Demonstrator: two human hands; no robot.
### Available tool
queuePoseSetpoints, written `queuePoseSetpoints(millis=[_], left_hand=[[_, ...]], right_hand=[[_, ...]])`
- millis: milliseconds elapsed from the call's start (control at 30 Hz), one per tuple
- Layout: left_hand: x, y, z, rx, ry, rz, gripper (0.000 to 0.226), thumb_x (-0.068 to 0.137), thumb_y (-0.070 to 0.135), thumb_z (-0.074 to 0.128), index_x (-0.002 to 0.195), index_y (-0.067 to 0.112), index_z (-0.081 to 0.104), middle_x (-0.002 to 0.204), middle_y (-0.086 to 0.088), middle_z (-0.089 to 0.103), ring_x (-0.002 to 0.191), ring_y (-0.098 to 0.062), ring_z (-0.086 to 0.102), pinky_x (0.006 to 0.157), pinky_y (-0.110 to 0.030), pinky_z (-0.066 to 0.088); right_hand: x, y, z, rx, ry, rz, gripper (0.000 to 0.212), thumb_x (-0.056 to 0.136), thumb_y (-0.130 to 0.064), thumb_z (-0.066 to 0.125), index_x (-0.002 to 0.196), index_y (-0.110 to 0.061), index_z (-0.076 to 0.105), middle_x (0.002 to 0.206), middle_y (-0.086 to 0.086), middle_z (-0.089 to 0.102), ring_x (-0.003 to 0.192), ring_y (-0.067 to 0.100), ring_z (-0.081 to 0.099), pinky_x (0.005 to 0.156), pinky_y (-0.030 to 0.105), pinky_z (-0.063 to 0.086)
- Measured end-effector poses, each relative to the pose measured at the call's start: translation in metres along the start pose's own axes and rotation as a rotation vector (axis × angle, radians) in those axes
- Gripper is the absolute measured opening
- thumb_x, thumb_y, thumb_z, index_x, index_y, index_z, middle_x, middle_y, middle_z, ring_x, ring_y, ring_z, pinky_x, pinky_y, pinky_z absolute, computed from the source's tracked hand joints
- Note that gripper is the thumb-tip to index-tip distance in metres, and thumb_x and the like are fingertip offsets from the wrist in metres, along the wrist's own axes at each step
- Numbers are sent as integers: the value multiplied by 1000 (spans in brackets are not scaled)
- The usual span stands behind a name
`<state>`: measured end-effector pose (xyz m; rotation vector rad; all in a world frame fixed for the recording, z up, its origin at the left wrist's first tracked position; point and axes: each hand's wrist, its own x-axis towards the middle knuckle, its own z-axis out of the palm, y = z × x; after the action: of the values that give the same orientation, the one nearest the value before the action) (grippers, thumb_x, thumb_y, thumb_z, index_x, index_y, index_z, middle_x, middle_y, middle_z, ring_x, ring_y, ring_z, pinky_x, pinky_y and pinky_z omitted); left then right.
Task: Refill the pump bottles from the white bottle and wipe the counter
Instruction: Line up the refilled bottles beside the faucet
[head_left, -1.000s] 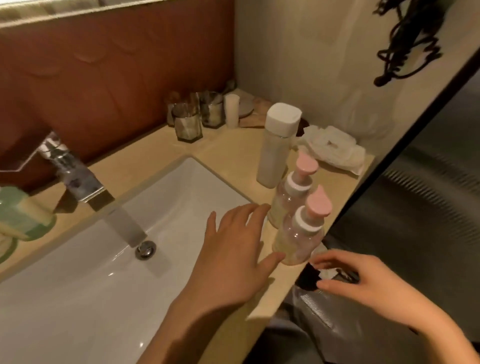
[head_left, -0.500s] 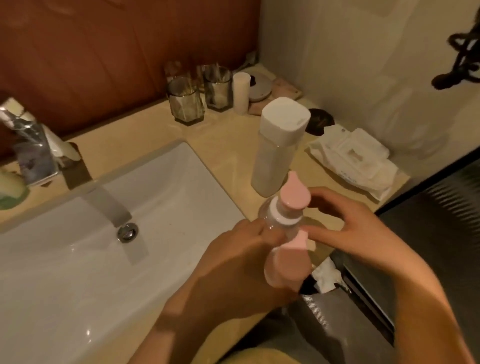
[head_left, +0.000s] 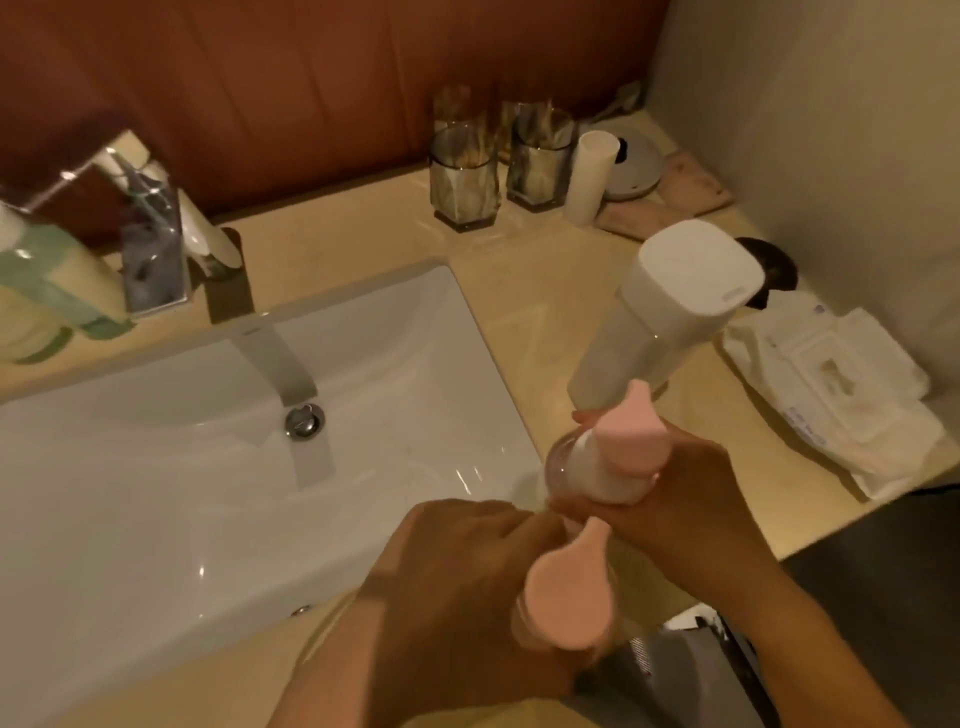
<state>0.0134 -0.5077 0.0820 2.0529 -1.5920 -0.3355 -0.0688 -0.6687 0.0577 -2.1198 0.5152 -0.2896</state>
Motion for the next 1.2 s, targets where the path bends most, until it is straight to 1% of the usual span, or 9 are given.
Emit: queuePoseSetpoints(millis=[67,167,267,367,500,567,733,867,1200], left_hand=[[-5,-16,-9,6,60,-78,40,54,56,69,81,28,61,61,16,62,52,-4,54,53,1,32],[-9,-40,-30,8,174,-278,53,54,66,59,93,29,57,69,14,68,57,-7,63,50,-26,55],[-1,-69,-54,97,226,-397,50,54,66,55,86,27,64,68,9,68,55,-15,62,47,-33,53],[12,-105,-73,306,241,-464,46,60,66,53,79,24,60,64,7,62,53,-19,55,45,-29,44],[34,-151,-96,263,396,-593,41,63,59,55,75,20,57,65,2,61,59,-23,57,49,-33,42],[49,-174,-108,263,492,-633,36,62,54,60,71,19,55,63,1,60,61,-23,57,51,-32,40],[84,-216,-132,209,579,-691,30,61,51,61,68,23,53,67,0,63,67,-21,60,54,-31,42],[99,-245,-140,171,605,-716,30,63,53,60,71,23,56,67,1,63,68,-21,62,56,-32,45],[113,-262,-142,43,611,-828,47,78,41,70,113,12,56,105,-8,64,97,-25,59,76,-33,47]], right_hand=[[6,-6,9,65,60,37,50,51,-73,66,90,-46,52,85,-45,57,87,-22,53,74,-5,35],[16,-13,25,125,132,4,60,51,-61,81,101,-36,60,89,-33,64,94,-9,58,79,0,40],[44,-22,47,43,216,-86,66,54,-58,79,102,-15,65,96,-21,63,89,-5,58,80,-2,37],[81,-31,67,21,255,-161,68,56,-62,77,101,-12,66,91,-11,64,83,2,58,76,1,39],[146,-50,90,44,346,-224,69,60,-64,70,95,-5,66,84,-4,64,74,6,57,70,11,46],[181,-57,102,52,422,-269,62,63,-55,73,95,-2,65,84,-6,60,77,3,53,74,5,42],[251,-73,117,192,339,-133,50,57,-39,86,93,-23,55,82,-24,53,85,-5,49,68,-4,33],[293,-76,131,143,295,-143,48,60,-36,86,91,-24,52,78,-24,48,81,-5,45,65,-4,32],[321,-69,146,121,87,-117,71,65,-51,77,120,-15,52,113,2,62,104,16,56,79,25,42]])
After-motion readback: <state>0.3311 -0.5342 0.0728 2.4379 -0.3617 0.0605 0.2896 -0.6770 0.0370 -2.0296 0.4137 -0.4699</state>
